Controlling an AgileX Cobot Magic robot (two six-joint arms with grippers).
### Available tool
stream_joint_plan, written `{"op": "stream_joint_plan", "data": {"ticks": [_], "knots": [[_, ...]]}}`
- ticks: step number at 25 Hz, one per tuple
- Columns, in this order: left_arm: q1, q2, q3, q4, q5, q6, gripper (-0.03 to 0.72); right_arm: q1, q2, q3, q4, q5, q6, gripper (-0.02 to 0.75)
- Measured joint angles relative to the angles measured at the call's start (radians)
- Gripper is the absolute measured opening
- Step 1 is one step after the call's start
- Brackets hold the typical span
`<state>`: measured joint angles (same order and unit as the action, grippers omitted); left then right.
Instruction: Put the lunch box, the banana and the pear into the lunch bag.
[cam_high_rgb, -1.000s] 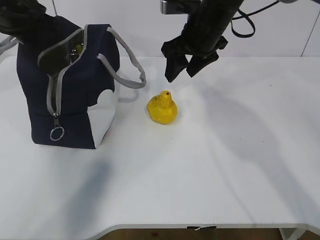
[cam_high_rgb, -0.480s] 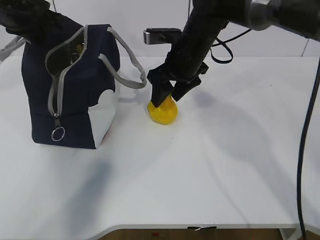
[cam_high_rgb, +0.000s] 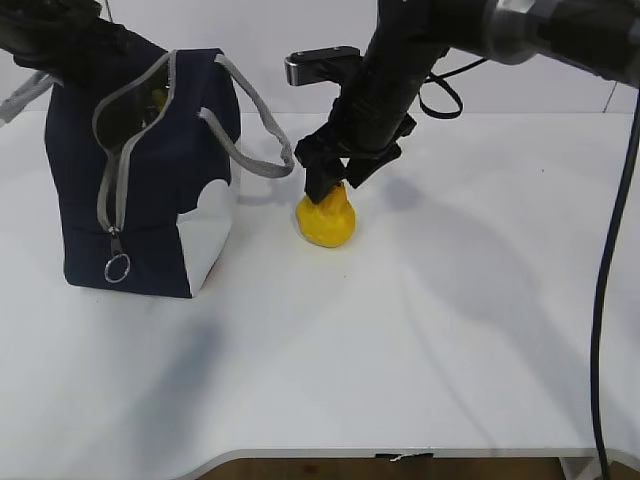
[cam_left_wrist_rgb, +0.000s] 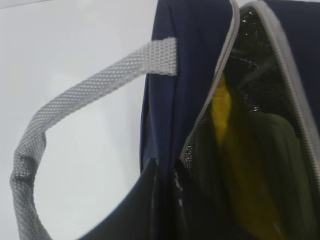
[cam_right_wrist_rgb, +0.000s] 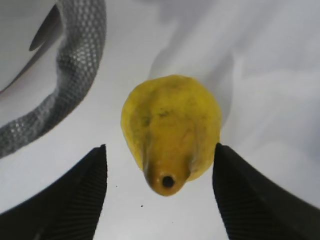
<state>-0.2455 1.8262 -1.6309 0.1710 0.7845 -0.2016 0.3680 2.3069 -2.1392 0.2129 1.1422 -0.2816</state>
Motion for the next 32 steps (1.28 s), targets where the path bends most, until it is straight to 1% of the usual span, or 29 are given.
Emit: {"op": "stream_joint_plan", "data": {"ticks": [9,13,22,27,32], "knots": [[0.000,0.000,0.000,-0.021,-0.012,0.000,-0.006,0.000,0.035,0.000,0.000,-0.019,0.004,0.515],[0.000,0.000,0.000,-0.021,-0.012,0.000,-0.006,0.000,0.039,0.000,0.000,-0.031,0.010,0.471],[0.000,0.000,0.000,-0.023,-0.013,-0.001,-0.006,0.000,0.044,0.000,-0.011,-0.033,0.023,0.330],[0.000,0.000,0.000,-0.034,-0.013,-0.001,-0.006,0.000,0.044,-0.004,-0.014,-0.026,0.023,0.312],[0.000,0.000,0.000,-0.078,-0.023,-0.001,-0.006,0.000,0.050,-0.059,-0.031,0.056,0.023,0.309]]}}
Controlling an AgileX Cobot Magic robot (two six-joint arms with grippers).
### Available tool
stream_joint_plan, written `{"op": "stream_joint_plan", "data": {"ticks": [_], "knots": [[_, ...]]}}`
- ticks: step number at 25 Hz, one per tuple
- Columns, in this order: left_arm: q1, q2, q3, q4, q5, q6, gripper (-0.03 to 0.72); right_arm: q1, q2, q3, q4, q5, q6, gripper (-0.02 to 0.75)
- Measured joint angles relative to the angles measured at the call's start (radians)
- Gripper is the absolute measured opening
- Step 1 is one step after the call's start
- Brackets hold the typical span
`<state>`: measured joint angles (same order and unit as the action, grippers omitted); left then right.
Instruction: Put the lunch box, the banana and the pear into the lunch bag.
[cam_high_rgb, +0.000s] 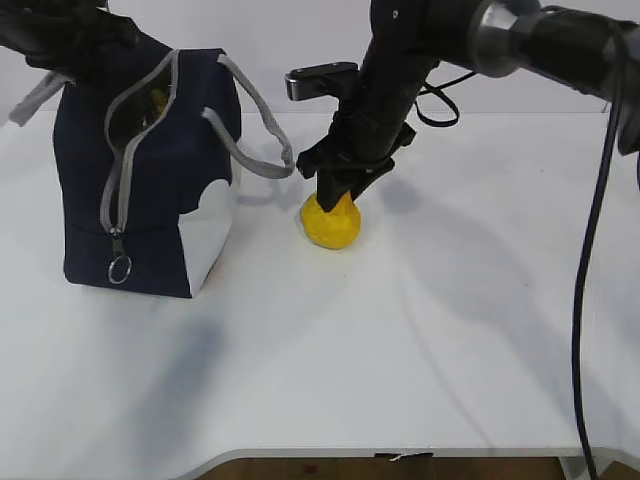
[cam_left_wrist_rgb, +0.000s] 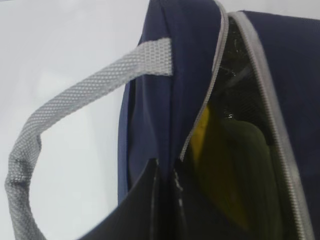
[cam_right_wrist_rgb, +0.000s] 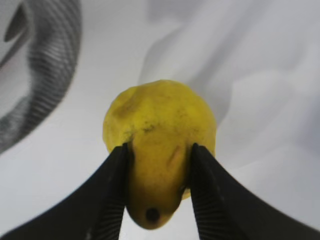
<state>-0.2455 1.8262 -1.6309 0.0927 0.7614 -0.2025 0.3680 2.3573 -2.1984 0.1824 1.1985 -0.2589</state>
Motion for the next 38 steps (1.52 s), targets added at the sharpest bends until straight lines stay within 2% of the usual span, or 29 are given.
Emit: {"op": "stream_joint_plan", "data": {"ticks": [4,11,17,21,28,38], "knots": [[0.000,0.000,0.000,-0.026,-0.007,0.000,-0.006,0.000,-0.004,-0.036,-0.006,0.027,0.000,0.308],[0.000,0.000,0.000,-0.093,-0.019,0.000,-0.006,0.000,-0.083,-0.036,-0.104,0.042,0.000,0.305],[0.000,-0.031,0.000,-0.161,-0.066,-0.001,-0.006,0.000,-0.198,-0.041,-0.105,0.046,0.000,0.305],[0.000,-0.041,0.000,-0.202,-0.070,-0.001,-0.006,0.000,-0.256,-0.043,-0.024,0.053,-0.027,0.305],[0.000,-0.041,0.000,-0.247,-0.075,-0.001,-0.006,0.005,-0.279,-0.043,0.185,0.042,-0.112,0.305],[0.000,-0.041,0.000,-0.276,-0.080,0.000,-0.006,0.082,-0.199,-0.043,0.314,-0.208,-0.325,0.305]]}}
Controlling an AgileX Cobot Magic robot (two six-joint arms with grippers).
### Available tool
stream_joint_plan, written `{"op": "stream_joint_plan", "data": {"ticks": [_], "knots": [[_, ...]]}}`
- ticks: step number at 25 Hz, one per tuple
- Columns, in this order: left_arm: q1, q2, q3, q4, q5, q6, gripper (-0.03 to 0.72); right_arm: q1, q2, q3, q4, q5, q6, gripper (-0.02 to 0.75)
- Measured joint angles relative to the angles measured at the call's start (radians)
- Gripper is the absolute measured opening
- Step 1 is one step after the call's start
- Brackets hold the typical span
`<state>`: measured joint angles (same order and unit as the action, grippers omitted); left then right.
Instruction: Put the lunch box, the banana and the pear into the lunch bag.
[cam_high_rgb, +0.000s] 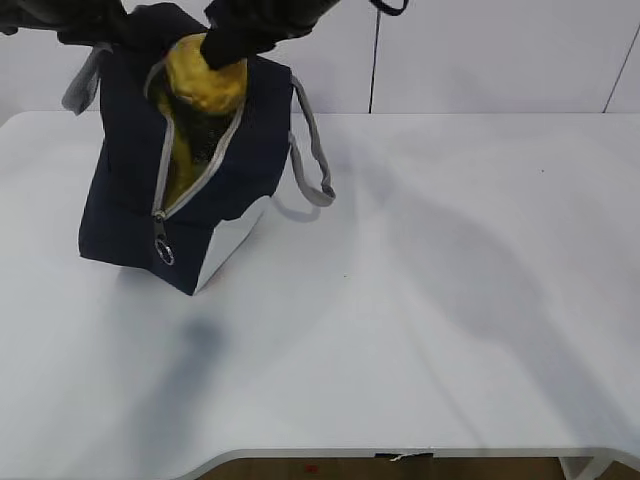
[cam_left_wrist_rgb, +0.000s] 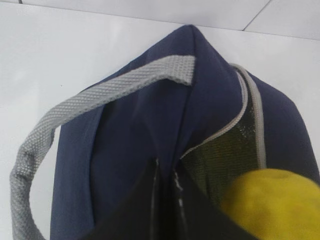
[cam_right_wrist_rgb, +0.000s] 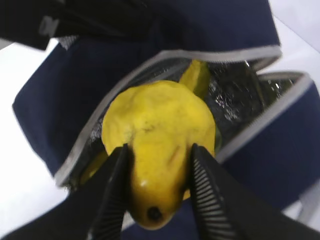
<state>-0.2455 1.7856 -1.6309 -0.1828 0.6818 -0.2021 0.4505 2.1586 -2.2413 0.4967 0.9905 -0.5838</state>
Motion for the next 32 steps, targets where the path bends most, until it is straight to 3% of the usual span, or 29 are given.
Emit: {"op": "stream_joint_plan", "data": {"ticks": [4,9,11,16,20,27,32], "knots": [[0.000,0.000,0.000,-0.012,0.000,0.000,-0.006,0.007,0.058,0.000,0.041,-0.045,-0.065,0.338],[0.000,0.000,0.000,-0.019,0.006,0.006,-0.006,0.007,0.093,0.000,0.056,-0.062,-0.086,0.565],[0.000,0.000,0.000,-0.023,0.006,0.011,-0.006,0.007,0.093,-0.004,0.058,-0.062,-0.083,0.596],[0.000,-0.002,0.000,-0.014,0.014,0.029,-0.006,-0.001,0.069,-0.080,-0.102,0.019,0.111,0.558],[0.000,-0.002,0.000,0.060,0.023,0.030,-0.006,-0.021,0.013,-0.111,-0.233,0.085,0.275,0.521],[0.000,-0.002,0.000,0.183,0.052,0.032,-0.006,-0.056,-0.017,-0.104,-0.261,0.145,0.405,0.481],[0.000,-0.002,0.000,0.199,0.062,0.032,-0.006,-0.056,-0.017,-0.064,-0.201,0.139,0.427,0.447]]}}
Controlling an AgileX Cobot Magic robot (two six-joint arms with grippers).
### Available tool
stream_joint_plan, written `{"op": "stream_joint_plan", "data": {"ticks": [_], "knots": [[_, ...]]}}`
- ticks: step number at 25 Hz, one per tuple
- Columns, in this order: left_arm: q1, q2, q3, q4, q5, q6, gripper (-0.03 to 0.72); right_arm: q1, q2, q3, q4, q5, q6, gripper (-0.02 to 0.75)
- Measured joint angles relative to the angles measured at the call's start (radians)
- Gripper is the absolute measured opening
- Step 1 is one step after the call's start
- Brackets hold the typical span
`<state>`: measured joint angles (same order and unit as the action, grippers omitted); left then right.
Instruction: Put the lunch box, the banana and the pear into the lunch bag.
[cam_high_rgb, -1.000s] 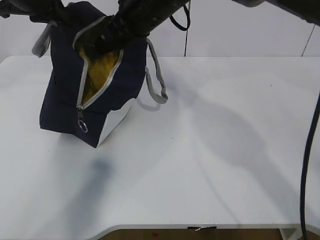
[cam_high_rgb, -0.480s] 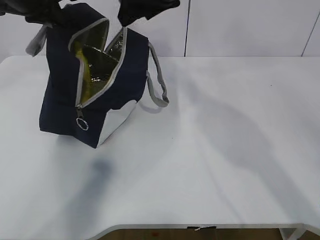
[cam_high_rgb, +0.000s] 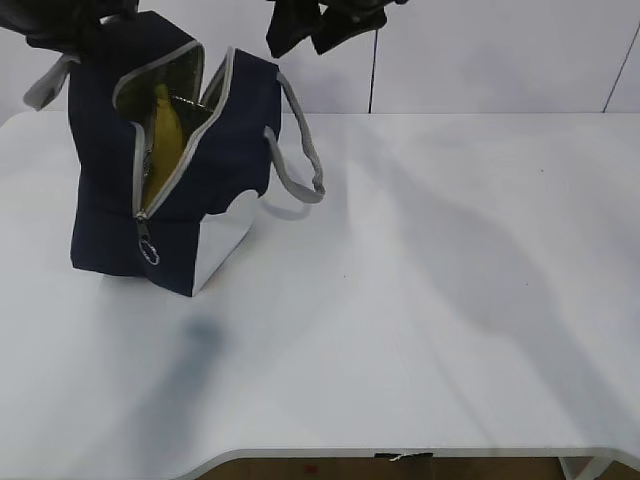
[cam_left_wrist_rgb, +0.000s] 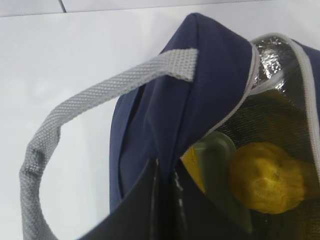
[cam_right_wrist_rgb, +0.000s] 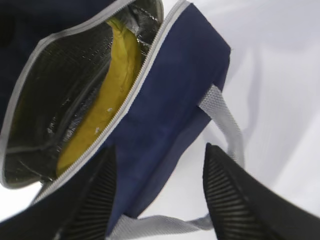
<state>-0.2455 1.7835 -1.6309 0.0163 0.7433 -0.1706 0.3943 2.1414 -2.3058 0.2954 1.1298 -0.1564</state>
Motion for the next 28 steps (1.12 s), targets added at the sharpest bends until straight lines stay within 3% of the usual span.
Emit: {"op": "stream_joint_plan", "data": {"ticks": [21,23,28], "knots": [[0.000,0.000,0.000,0.000,0.002,0.000,-0.006,0.000,0.148,0.003,0.145,-0.078,0.156,0.428],[0.000,0.000,0.000,-0.003,0.002,0.000,-0.006,0.000,0.156,0.003,0.154,-0.080,0.156,0.383],[0.000,0.000,0.000,-0.030,0.002,0.000,-0.006,0.000,0.158,0.003,0.156,-0.081,0.139,0.163]]}}
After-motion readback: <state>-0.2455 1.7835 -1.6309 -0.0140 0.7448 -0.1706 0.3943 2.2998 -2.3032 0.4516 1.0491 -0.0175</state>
